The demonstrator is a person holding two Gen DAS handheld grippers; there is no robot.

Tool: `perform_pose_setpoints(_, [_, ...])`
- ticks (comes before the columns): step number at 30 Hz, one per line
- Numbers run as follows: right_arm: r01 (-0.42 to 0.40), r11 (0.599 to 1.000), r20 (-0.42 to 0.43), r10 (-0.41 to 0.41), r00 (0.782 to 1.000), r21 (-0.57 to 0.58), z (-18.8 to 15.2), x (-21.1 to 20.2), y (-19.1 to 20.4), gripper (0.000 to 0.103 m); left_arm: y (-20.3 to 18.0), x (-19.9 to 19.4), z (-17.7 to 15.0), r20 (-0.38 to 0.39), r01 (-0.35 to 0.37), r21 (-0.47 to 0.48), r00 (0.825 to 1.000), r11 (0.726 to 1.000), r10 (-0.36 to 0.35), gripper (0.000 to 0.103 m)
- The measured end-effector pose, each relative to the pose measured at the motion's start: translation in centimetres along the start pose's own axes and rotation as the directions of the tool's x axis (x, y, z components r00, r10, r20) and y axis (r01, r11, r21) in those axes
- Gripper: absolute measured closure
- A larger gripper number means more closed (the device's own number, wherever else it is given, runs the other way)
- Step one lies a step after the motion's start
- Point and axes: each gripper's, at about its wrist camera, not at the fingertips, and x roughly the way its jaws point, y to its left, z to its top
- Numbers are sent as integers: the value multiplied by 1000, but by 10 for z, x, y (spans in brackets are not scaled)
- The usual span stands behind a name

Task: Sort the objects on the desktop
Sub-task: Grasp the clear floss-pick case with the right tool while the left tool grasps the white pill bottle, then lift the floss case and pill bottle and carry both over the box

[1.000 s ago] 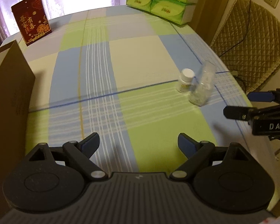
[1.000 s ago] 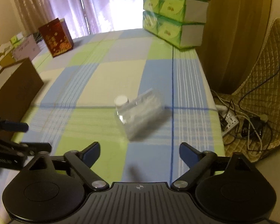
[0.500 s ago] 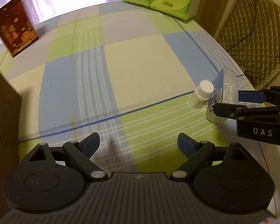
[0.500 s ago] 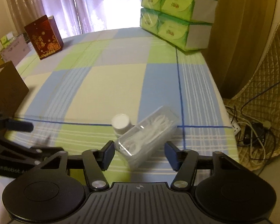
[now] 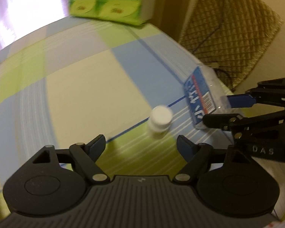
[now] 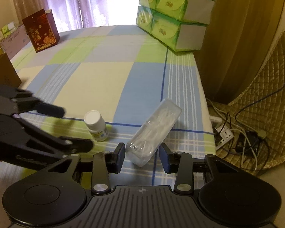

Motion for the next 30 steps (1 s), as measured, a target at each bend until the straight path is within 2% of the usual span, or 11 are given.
perform_pose_setpoints(4, [-3, 1000, -7, 3, 1000, -27, 1, 0, -4, 66, -7, 12, 6, 5, 17, 45, 1000, 999, -17, 30])
perform_pose_setpoints(7, [6, 998, -11, -6, 1000, -63, 2, 0, -4, 66, -9, 16, 7, 23, 26, 62, 999, 998, -27, 42])
perform_pose_setpoints(9, [2, 998, -17, -4, 1000, -61, 2, 1, -5, 66, -8, 18, 8, 31, 25, 68, 999, 997, -28, 46])
perform_pose_setpoints(11, [0, 999, -19, 0, 1000, -38, 3, 1, -7, 66, -8, 21, 8, 29, 31, 73, 999, 997, -33, 63])
perform_pose_setpoints(12, [-4, 1000, -21, 3, 1000, -20, 4, 2, -9, 66, -8, 22, 8, 39, 27, 81, 999, 996, -30, 64])
perform_pose_setpoints(14, [-12, 1000, -24, 13, 1000, 24, 6, 4, -12, 66, -8, 22, 8, 41, 14, 103, 999, 995, -19, 80])
perform_pose_setpoints(16, [-15, 998, -32, 17, 999, 65, 9, 7, -15, 65, -6, 21, 6, 38, 4, 114, 999, 993, -8, 80])
perform_pose_setpoints(21, [-1, 993, -36, 5, 999, 120, 19, 15, -18, 62, 11, 13, -3, 31, -55, 65, 998, 996, 53, 81])
perform_pose_setpoints(26, [42, 994, -47, -38, 998, 97, 26, 25, -15, 61, 40, -1, -20, 2, -110, -49, 994, 993, 110, 81])
perform_pose_setpoints(30, [69, 996, -51, -66, 997, 51, 29, 32, -9, 61, 61, -15, -37, -20, -168, -128, 986, 977, 167, 81])
